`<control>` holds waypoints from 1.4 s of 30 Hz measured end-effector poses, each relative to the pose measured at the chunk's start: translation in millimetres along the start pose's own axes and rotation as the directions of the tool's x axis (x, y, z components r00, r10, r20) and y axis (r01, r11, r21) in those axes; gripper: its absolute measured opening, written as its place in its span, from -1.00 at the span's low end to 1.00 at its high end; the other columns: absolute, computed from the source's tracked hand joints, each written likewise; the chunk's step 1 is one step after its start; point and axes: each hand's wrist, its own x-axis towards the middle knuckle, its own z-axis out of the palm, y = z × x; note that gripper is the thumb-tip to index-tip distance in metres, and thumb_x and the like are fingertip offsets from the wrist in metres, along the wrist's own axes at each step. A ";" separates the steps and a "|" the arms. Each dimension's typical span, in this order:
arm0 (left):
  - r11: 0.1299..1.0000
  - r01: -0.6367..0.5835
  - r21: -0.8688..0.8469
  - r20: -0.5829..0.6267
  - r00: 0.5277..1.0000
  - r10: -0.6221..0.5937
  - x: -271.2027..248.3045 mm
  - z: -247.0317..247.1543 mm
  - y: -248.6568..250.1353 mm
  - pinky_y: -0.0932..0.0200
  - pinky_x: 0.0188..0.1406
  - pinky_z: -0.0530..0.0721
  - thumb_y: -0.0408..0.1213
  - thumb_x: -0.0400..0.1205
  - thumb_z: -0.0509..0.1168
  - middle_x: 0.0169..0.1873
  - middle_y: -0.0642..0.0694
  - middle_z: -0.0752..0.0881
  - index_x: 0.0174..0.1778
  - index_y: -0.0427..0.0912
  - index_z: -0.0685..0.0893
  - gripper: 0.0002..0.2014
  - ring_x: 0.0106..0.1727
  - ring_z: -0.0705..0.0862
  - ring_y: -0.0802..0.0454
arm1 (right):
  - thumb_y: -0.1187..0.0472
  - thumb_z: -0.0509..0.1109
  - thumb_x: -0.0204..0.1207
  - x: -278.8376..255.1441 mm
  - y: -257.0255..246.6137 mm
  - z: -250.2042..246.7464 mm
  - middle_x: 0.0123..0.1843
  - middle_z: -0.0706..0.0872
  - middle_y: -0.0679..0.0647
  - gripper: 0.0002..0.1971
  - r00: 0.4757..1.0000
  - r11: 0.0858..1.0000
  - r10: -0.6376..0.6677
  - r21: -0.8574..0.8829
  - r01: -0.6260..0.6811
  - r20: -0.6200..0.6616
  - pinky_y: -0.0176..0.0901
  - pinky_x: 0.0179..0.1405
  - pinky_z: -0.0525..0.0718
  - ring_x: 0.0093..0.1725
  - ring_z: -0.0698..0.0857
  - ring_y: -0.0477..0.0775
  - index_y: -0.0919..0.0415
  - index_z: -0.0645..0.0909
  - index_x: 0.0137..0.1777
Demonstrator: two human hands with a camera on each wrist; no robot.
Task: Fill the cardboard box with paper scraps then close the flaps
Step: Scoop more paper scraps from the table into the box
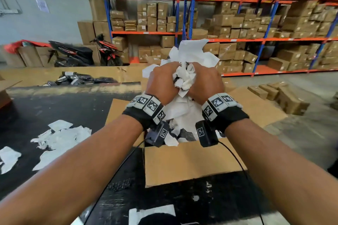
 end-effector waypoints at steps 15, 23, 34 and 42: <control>0.953 0.029 0.302 0.507 0.841 -0.187 1.1 104.4 -76.4 -0.02 -0.04 0.71 -0.12 0.50 0.51 0.05 -0.14 0.82 0.22 -0.02 0.77 -0.65 0.08 0.78 -0.23 | 0.03 0.49 0.47 42.6 118.9 71.7 0.15 0.69 0.21 -0.56 0.751 0.977 0.024 -0.173 0.121 0.660 -0.12 -0.07 0.51 0.18 0.67 0.28 0.17 0.58 0.31; 0.890 0.171 0.422 0.749 0.487 -0.449 -6.4 115.6 -113.3 -0.39 0.67 0.18 0.70 0.22 0.26 0.73 0.03 0.20 0.70 0.38 0.15 0.11 0.75 0.18 -0.11 | -0.17 0.75 0.19 57.7 164.1 117.7 0.78 0.09 0.02 0.28 0.454 0.986 -0.039 -0.039 0.161 0.890 0.14 0.67 0.14 0.73 0.15 0.13 -0.02 -0.01 0.77; 0.867 0.178 0.465 0.836 0.233 -0.497 45.7 123.2 -88.2 -0.16 0.69 0.08 0.25 0.34 0.62 0.76 0.12 0.00 0.76 0.29 -0.09 0.23 0.76 0.05 0.00 | -0.46 0.65 0.06 80.8 189.2 151.2 0.80 -0.10 -0.04 0.36 0.299 0.977 -0.117 0.056 0.205 0.947 0.33 0.69 0.06 0.77 0.00 0.16 -0.27 -0.14 0.75; 0.725 0.014 0.688 0.725 0.013 -0.688 -30.5 217.3 -134.4 -0.30 0.75 0.01 0.31 0.10 0.70 0.76 -0.09 -0.36 0.71 0.09 -0.48 0.62 0.79 -0.18 -0.28 | -0.31 0.77 -0.03 21.2 214.7 232.2 0.68 -0.59 0.08 0.61 0.142 0.975 0.029 -0.059 0.215 0.989 0.62 0.55 -0.04 0.69 -0.32 0.52 -0.39 -0.63 0.56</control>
